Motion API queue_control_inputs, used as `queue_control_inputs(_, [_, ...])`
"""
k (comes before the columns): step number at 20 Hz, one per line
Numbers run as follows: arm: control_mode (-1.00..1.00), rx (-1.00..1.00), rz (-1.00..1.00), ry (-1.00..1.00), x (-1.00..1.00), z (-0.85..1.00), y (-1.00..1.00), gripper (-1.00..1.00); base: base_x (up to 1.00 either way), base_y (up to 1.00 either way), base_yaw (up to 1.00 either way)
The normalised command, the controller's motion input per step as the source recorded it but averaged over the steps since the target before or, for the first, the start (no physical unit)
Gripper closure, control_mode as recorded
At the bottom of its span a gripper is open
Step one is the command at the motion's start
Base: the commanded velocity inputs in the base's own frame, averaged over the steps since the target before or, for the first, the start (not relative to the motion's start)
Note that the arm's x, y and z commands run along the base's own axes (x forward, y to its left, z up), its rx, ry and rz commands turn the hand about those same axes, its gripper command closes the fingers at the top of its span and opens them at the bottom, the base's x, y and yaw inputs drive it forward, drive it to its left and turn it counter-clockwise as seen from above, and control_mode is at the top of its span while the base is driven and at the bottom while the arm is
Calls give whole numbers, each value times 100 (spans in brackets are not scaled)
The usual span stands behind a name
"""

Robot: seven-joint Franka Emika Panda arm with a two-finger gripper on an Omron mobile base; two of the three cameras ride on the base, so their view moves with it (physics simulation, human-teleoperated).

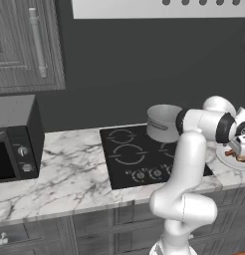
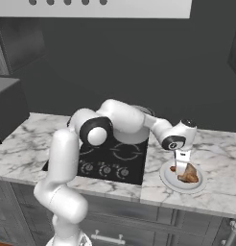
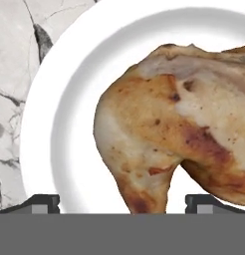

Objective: Retrieve the frozen meat and place it in the pot on a burner. Then turn the burner on.

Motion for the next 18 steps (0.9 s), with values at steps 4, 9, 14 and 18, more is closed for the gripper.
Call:
queue_control_inputs(4, [-100, 0, 0, -6, -18, -19, 0, -100, 0, 0, 0])
queue_control_inputs(9, [-100, 1, 0, 0, -12, -28, 0, -100, 0, 0, 0])
queue_control_inputs(14, [-100, 2, 0, 0, -1, -31, 1, 100, 0, 0, 0])
queue_control_inputs(18, [-100, 1, 0, 0, 0, -21, 0, 100, 0, 0, 0])
